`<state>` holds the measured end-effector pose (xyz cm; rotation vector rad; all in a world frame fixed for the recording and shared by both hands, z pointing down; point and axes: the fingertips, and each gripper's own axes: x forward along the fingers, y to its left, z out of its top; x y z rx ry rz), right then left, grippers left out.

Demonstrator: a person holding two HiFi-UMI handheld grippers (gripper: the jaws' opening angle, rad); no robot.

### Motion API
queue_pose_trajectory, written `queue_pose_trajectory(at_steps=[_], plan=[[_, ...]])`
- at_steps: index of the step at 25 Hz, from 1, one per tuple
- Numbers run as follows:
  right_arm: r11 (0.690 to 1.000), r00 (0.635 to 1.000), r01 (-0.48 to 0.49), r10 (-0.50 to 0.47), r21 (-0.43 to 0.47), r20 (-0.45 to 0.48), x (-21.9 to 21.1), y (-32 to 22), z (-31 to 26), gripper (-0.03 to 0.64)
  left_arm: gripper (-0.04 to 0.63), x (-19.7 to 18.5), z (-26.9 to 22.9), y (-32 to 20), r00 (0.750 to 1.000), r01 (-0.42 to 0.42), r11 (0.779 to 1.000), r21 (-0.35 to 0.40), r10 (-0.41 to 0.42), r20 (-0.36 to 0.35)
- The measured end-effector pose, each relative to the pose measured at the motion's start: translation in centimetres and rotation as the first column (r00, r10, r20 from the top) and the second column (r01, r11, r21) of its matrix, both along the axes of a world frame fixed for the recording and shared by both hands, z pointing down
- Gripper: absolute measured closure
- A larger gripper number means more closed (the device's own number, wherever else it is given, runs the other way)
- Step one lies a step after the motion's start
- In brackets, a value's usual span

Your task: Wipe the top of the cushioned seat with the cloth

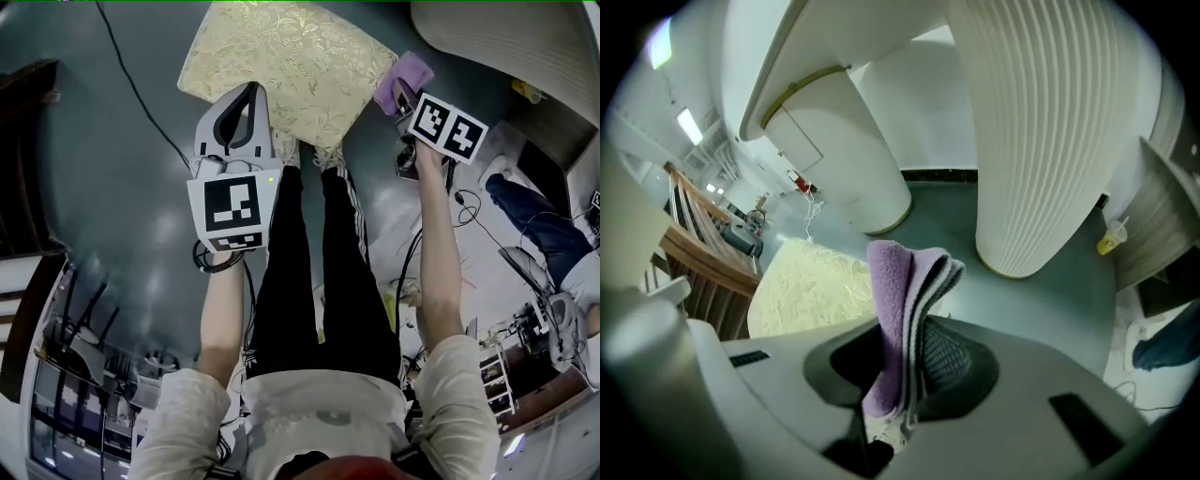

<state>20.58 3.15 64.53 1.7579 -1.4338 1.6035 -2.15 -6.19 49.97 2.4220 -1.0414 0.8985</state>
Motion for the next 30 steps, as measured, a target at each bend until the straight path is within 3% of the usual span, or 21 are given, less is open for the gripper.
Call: queue_pose_trajectory(at_steps=[4,7,12,18,24,30], plan=[[0.999,0.998,0.047,-0.048,-0.027,-0.038,-0.7,1.2,-0.4,0.528,0.603,-0.6,-0.8,-0.2,1.000,0.010,1.000,0.011,-0.010,-0.004],[0.998,0.997,0.037,-0.034,0.045,-0.066,-1.5,0.2,-3.9,0.528,0.603,-1.7,-1.7,-0.6,1.000,0.027,0.999,0.023,-0.027,-0.003],[0.962,0.995,-0.053,0.029,0.269,0.093,-7.1,-4.0,-13.5,0.528,0.603,-4.5,-3.0,-1.2,0.996,0.085,0.996,0.034,-0.085,0.006],[0.895,0.979,-0.053,-0.041,0.443,0.201,-14.7,-7.2,-21.1,0.528,0.603,-6.6,-4.4,-1.0,0.991,0.133,0.990,0.050,-0.134,0.004],[0.901,0.959,-0.018,-0.107,0.433,0.261,-18.9,-9.0,-19.5,0.528,0.603,-7.4,-4.9,-1.1,0.988,0.153,0.987,0.058,-0.153,-0.002],[0.922,0.941,-0.082,-0.053,0.378,0.335,-22.6,-15.8,-10.5,0.528,0.603,-9.7,-3.8,-1.3,0.981,0.190,0.980,0.059,-0.191,0.016]])
